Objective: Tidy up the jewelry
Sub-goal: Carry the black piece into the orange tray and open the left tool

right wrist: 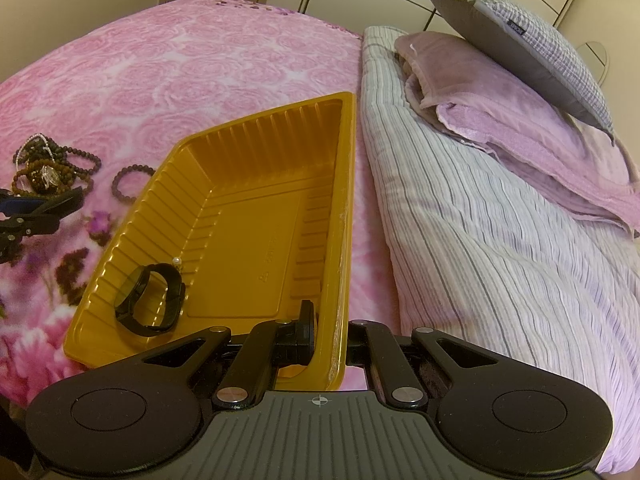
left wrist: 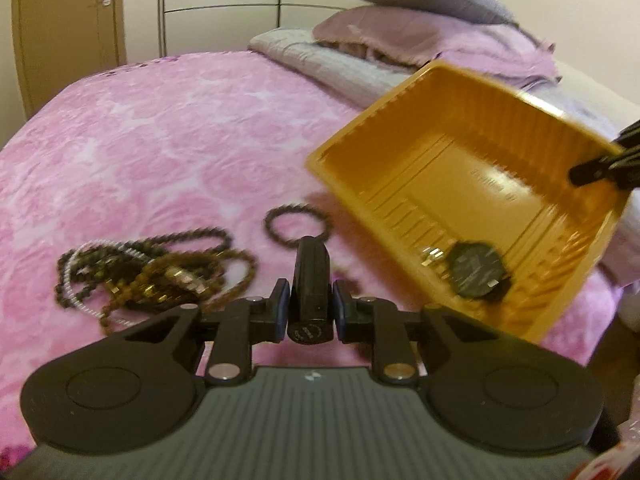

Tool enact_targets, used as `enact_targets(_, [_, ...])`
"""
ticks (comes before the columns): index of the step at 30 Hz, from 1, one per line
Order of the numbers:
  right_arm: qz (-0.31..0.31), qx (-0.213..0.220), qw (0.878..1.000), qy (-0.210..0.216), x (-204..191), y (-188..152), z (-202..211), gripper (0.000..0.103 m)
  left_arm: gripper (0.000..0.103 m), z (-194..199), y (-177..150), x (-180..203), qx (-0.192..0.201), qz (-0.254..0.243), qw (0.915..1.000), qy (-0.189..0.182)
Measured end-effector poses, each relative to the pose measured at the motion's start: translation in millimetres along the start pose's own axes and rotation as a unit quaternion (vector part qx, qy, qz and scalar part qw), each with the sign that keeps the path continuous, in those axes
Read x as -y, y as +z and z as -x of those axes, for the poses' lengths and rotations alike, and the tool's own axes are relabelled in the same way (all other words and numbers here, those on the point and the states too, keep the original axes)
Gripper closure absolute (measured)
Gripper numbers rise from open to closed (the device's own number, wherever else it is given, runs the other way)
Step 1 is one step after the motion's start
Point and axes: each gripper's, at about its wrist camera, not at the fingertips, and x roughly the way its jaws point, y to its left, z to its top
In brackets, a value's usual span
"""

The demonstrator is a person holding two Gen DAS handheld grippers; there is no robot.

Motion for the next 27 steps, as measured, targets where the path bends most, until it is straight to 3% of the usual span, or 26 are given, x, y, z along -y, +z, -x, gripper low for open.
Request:
enact_targets(17, [-0.001,0.000,1.000,0.000,0.5,-0.4,0.2,0.097,0.083,-16.3,28.8,71.4,0.017,-0.024,0.9949,-0.097])
enact_targets(27, [-0.004,0.000,1.000,0.001,0.1,-1.9,0.3,0.097,0.083,-22.2,28.4,93.4,0.015,-0.036,0.9913,-0.126])
